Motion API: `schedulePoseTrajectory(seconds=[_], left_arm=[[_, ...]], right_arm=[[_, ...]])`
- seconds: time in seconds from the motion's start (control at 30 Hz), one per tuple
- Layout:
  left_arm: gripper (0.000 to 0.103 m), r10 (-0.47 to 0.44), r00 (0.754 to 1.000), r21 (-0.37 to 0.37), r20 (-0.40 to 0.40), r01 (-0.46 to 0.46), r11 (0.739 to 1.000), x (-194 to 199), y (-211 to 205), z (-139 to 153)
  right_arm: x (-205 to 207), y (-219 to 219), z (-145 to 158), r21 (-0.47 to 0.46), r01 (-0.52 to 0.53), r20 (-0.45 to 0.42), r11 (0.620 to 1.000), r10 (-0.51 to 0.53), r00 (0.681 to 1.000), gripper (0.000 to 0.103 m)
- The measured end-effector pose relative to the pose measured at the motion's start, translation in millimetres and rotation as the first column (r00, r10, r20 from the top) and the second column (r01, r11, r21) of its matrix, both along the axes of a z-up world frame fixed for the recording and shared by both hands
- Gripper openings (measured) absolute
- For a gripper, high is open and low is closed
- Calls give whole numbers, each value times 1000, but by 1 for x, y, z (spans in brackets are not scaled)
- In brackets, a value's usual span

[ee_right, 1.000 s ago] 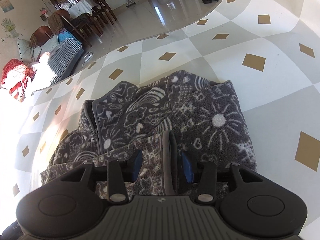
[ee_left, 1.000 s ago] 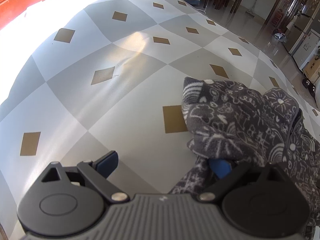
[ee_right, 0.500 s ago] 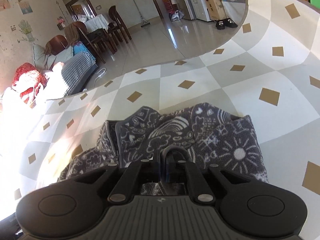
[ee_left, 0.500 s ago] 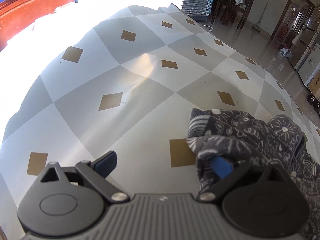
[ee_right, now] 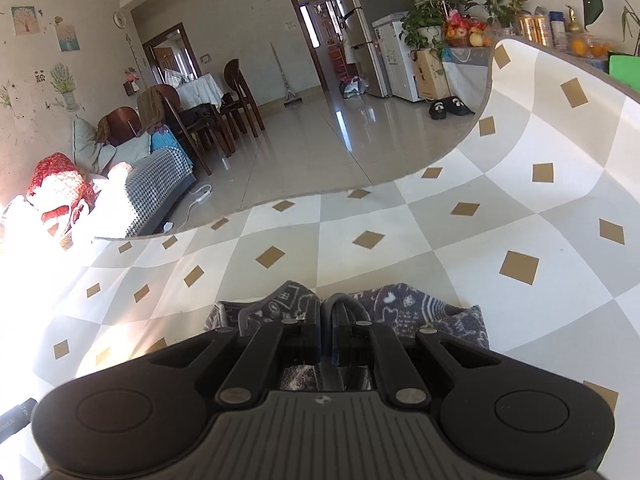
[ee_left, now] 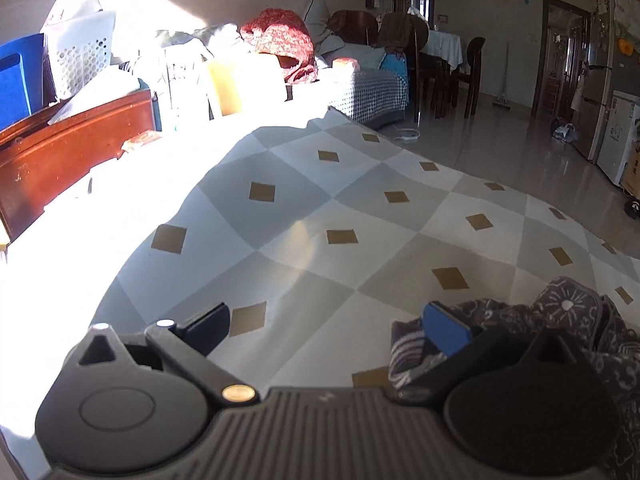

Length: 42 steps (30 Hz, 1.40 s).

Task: Fold clothes

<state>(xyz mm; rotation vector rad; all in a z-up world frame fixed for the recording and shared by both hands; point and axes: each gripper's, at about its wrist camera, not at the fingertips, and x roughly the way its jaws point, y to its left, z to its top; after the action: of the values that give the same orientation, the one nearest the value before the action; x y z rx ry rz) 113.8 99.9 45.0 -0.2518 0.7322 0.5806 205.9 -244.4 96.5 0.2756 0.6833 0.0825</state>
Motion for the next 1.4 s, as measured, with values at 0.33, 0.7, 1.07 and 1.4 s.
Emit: schedulePoseTrajectory(seconds=[0.33, 0.7, 1.07, 1.4], left_arm=[[103, 130, 987, -177, -99, -146, 973, -10, 37, -27], [103, -62, 993, -129, -97, 49, 990, 8, -3, -30], [103, -12, 970, -79, -243, -7, 997, 14, 7, -69], [103, 12, 975, -125, -223, -41, 991, 20, 14, -69]], right_arm=[[0, -18, -37, -32, 57, -186, 998, -62, 981, 25], [-4, 20, -44, 48, -168, -199, 985, 174, 964, 33], [-16, 63, -80, -104, -357, -301, 928, 312, 901, 51], [-18, 70, -81, -134, -383, -300, 914, 330, 895, 61]])
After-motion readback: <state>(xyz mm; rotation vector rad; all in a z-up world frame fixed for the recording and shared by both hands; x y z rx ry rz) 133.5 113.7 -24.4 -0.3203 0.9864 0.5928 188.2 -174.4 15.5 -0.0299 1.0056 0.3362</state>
